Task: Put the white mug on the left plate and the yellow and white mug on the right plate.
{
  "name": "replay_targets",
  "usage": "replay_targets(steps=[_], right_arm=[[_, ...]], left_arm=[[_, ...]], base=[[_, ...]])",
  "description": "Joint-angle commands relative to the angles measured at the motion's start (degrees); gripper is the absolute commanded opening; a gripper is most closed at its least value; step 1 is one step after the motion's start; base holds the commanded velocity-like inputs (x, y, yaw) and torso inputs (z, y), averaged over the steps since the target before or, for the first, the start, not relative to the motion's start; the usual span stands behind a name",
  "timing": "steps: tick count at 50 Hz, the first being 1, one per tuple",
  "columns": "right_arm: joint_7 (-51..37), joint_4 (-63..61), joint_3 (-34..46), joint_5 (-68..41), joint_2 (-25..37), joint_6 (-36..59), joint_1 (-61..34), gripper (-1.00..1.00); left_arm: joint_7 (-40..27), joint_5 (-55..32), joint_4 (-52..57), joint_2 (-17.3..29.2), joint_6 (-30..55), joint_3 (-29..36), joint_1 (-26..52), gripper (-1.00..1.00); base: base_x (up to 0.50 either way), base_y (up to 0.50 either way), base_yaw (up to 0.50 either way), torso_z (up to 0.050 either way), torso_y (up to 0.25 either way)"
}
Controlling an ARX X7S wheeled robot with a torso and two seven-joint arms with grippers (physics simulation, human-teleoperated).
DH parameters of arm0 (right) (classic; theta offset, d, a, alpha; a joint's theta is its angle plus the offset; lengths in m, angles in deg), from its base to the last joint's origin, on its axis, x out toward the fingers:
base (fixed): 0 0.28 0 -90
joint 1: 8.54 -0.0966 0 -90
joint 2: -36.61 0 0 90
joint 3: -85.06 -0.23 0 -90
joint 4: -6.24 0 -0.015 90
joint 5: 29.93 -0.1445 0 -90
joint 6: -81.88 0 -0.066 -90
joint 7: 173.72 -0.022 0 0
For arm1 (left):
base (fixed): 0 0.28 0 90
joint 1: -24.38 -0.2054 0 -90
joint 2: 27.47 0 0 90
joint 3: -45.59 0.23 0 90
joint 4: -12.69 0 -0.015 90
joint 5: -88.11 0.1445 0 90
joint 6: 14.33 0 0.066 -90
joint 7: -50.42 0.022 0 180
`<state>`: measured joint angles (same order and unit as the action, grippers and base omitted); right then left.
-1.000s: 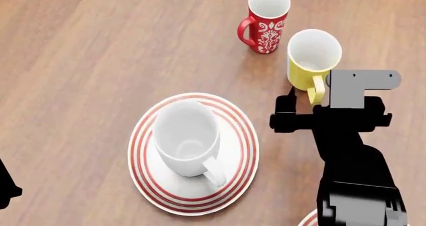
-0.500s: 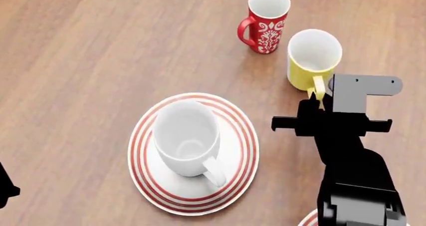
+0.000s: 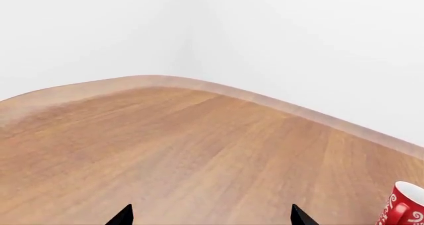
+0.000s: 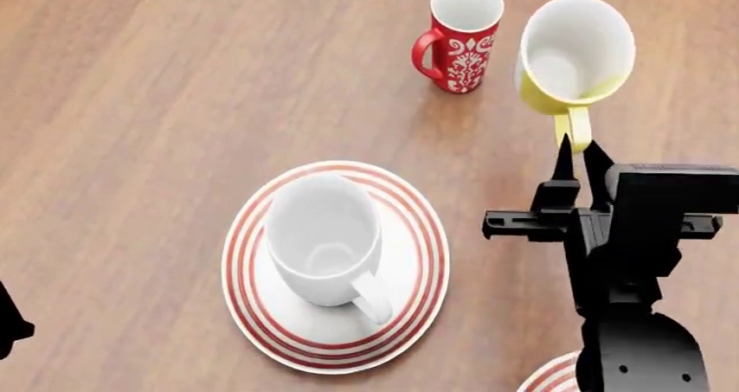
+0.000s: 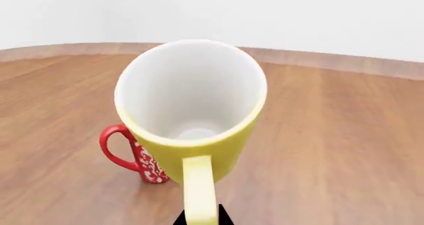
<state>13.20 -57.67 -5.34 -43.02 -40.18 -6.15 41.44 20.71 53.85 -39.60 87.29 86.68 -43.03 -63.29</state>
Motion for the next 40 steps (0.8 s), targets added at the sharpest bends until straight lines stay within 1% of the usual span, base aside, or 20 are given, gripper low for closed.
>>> replay_targets(steps=[1, 2, 3, 4, 7, 8, 21, 24, 26, 28, 31, 35, 40], right_arm=[[-3.71, -17.49, -0.38, 3.96, 1.8, -4.16, 11.69, -1.0], [-5.19, -17.61, 0.14, 6.0, 1.95, -3.47, 12.06, -1.0], [-5.86, -18.0, 0.29, 6.99, 1.86, -5.13, 13.29, -1.0], [-5.52, -18.43, -0.08, 5.73, 1.7, -4.15, 13.67, -1.0], [-4.66, -18.46, -0.5, 2.79, 1.39, 0.12, 13.31, -1.0], [-4.9, -18.2, 0.28, 3.17, 1.52, 3.24, 12.3, -1.0], [-5.12, -18.25, 0.52, 2.94, 1.7, 3.25, 12.29, -1.0], [-2.83, -24.38, -0.01, -0.27, 2.52, 4.36, 16.2, -1.0], [-1.67, -30.69, -1.64, -4.44, 3.22, 6.54, 20.06, -1.0], [-1.8, -35.8, -2.39, -6.08, 4.42, 9.11, 23.57, -1.0], [-2.24, -40.59, -4.79, -9.38, 5.46, 11.4, 26.22, -1.0], [-3.85, -45.1, -5.49, -11.26, 7.27, 17.13, 28.19, -1.0], [-4.59, -46.67, -4.96, -11.57, 8.64, 20.8, 29.92, -1.0]], left_arm=[[-0.06, 0.14, -0.41, 0.01, -0.08, 0.3, 0.3, 1.0], [-0.02, 0.18, -0.51, 0.0, -0.1, 0.35, 0.34, 1.0], [0.04, 0.24, -0.68, -0.04, -0.16, 0.42, 0.45, 1.0], [0.14, 0.35, -0.92, -0.1, -0.29, 0.51, 0.5, 1.0], [0.05, 0.32, -0.85, -0.04, -0.17, 0.59, 0.68, 1.0], [0.16, 0.38, -1.12, -0.11, -0.35, 0.59, 0.72, 1.0], [0.04, 0.33, -1.16, 0.02, -0.48, 0.7, 0.72, 1.0], [0.05, 0.42, -1.44, -0.15, -0.66, 0.81, 0.78, 1.0], [0.17, 0.76, -1.65, -0.28, -0.74, 1.23, 0.72, 1.0], [-0.25, 0.92, -0.71, -0.09, -0.29, 1.48, 0.53, 1.0], [-1.07, 1.26, 0.1, -0.04, 0.71, 2.04, 0.9, 1.0], [-0.85, 1.09, 0.3, 0.35, 0.64, 1.93, 0.67, 1.0], [-1.17, 0.18, 0.56, 0.62, 0.74, 1.13, 0.64, 1.0]], base=[[0.0, 0.0, 0.0, 0.0, 0.0], [0.0, 0.0, 0.0, 0.0, 0.0], [0.0, 0.0, 0.0, 0.0, 0.0], [0.0, 0.0, 0.0, 0.0, 0.0], [0.0, 0.0, 0.0, 0.0, 0.0], [0.0, 0.0, 0.0, 0.0, 0.0], [0.0, 0.0, 0.0, 0.0, 0.0], [0.0, 0.0, 0.0, 0.0, 0.0], [0.0, 0.0, 0.0, 0.0, 0.0], [0.0, 0.0, 0.0, 0.0, 0.0], [0.0, 0.0, 0.0, 0.0, 0.0], [0.0, 0.0, 0.0, 0.0, 0.0], [0.0, 0.0, 0.0, 0.0, 0.0]])
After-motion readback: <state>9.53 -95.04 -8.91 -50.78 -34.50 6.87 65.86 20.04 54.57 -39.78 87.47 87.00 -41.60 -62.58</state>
